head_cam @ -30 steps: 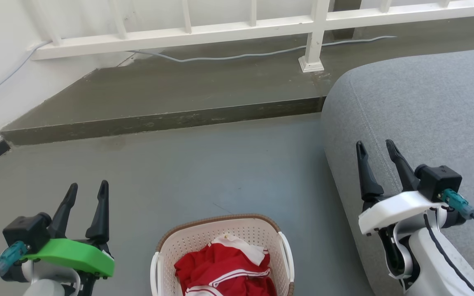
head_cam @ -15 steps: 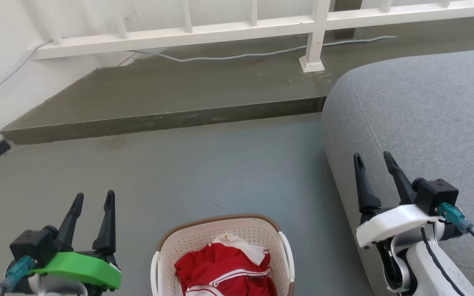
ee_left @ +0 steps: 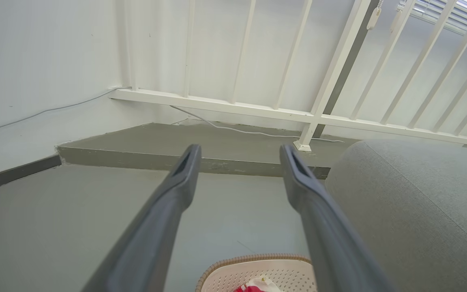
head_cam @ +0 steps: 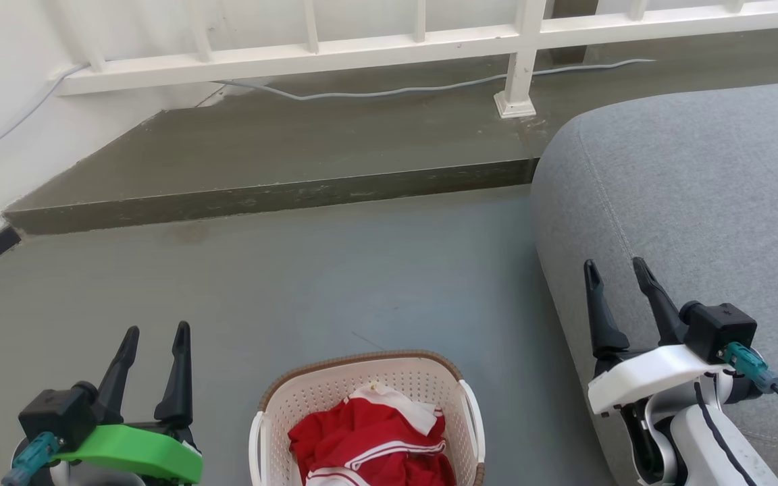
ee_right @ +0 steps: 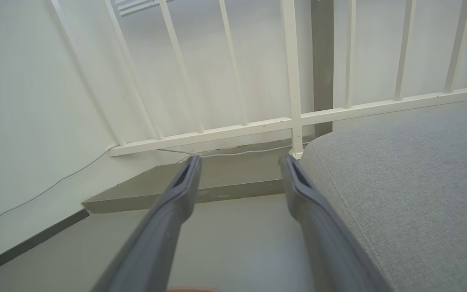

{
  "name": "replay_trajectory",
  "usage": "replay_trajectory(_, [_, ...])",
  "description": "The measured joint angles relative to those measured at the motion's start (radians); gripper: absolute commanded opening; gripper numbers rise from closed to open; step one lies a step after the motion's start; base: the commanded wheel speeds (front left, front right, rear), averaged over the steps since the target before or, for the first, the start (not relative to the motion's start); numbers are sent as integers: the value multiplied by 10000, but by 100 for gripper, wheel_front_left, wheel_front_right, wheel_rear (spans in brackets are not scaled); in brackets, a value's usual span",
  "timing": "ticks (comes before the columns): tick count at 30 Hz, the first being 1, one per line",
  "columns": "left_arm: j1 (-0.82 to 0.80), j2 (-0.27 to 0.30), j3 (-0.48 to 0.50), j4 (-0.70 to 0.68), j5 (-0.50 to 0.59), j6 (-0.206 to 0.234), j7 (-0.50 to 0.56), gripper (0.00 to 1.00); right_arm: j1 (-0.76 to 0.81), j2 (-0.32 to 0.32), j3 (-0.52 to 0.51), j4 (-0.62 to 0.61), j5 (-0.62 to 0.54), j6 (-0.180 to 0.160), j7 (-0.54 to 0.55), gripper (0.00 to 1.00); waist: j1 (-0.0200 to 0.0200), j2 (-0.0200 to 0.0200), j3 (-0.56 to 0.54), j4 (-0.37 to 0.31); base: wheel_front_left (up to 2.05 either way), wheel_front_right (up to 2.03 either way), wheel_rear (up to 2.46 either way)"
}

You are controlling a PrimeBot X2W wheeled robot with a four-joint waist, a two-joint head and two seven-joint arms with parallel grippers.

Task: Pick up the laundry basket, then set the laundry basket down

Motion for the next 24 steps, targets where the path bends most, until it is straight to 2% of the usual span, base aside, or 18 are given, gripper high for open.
replay_trajectory(13, [100,-267,140,-8,337,-136,0,100,121,188,-151,-2,-265,249,0,100,0,0,-19,4,0,0,0])
replay_trajectory(14, [103,-267,136,-2,337,-167,0,0,137,201,-165,-2,-270,261,0,0,0,0,-20,-1,0,0,0])
replay_trajectory(24, [248,-499,33,485,-10,-186,125,0,593,303,-221,399,107,263,35,0,0,0,-17,27,0,0,0])
